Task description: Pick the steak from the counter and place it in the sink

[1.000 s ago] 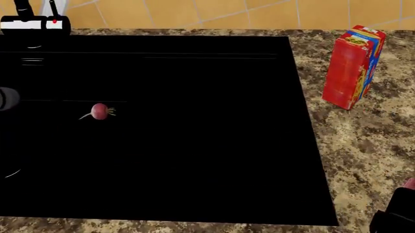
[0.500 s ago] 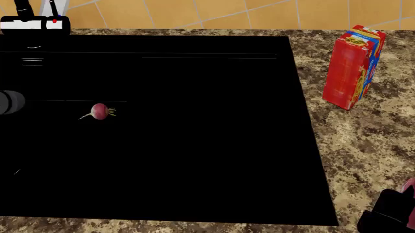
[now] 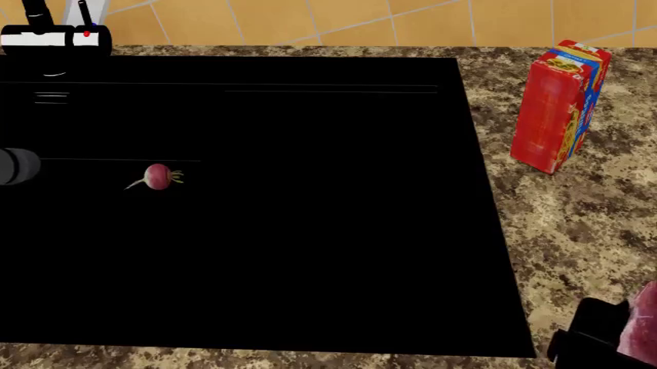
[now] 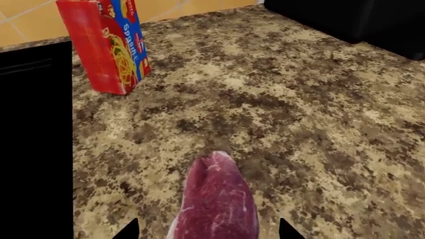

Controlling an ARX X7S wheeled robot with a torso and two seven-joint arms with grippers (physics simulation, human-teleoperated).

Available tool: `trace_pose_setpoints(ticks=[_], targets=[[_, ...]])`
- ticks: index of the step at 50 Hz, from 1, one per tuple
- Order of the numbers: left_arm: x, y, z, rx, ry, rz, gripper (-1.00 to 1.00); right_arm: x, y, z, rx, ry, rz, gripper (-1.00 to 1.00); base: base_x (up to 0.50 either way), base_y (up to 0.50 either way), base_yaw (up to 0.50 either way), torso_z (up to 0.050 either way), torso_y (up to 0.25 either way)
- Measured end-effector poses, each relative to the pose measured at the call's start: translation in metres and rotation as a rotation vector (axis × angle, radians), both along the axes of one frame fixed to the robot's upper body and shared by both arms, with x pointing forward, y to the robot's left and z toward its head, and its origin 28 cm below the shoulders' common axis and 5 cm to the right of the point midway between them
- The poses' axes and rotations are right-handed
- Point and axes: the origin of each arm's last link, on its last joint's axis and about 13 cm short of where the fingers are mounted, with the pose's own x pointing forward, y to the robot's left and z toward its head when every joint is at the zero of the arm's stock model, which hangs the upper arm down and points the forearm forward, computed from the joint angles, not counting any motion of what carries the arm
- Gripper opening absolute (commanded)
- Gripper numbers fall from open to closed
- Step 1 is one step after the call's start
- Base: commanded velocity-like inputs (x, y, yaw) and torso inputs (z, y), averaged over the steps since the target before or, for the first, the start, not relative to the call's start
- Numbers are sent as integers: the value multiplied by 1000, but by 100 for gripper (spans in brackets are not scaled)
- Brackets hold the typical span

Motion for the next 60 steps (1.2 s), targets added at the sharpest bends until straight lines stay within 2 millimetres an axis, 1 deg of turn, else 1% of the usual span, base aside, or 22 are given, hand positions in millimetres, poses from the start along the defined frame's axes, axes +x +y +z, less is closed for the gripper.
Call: trace_pose_setpoints(ticks=[15,27,28,33,39,43,49,60], targets=[[-1,0,-1,-2,1,0,100,-2,-5,-21,39,34,-10,100,0,0,0,0,0],[-2,0,-1,-1,1,0,100,4,-7,-38,85,27,11,100,1,0,0,0,0],[-3,0,-1,-1,1,0,100,5,-8,-39,84,23,9,-100,0,0,0,0,0],[-3,0,-1,1,1,1,100,7,-8,-43,72,8,10,-100,0,-1,0,0,0],[-3,0,-2,2,1,1,100,7,-7,-46,0,15,16,-100,2,0,0,0,0],[-3,0,-2,3,1,1,100,6,-6,-45,-50,11,14,-100,0,0,0,0,0],[-4,0,-1,5,-3,-1,100,5,-4,-34,-120,-14,21,-100,0,0,0,0,0],[-6,-2,4,39,-29,-33,100,7,6,-4,-228,-68,102,-100,0,0,0,0,0]])
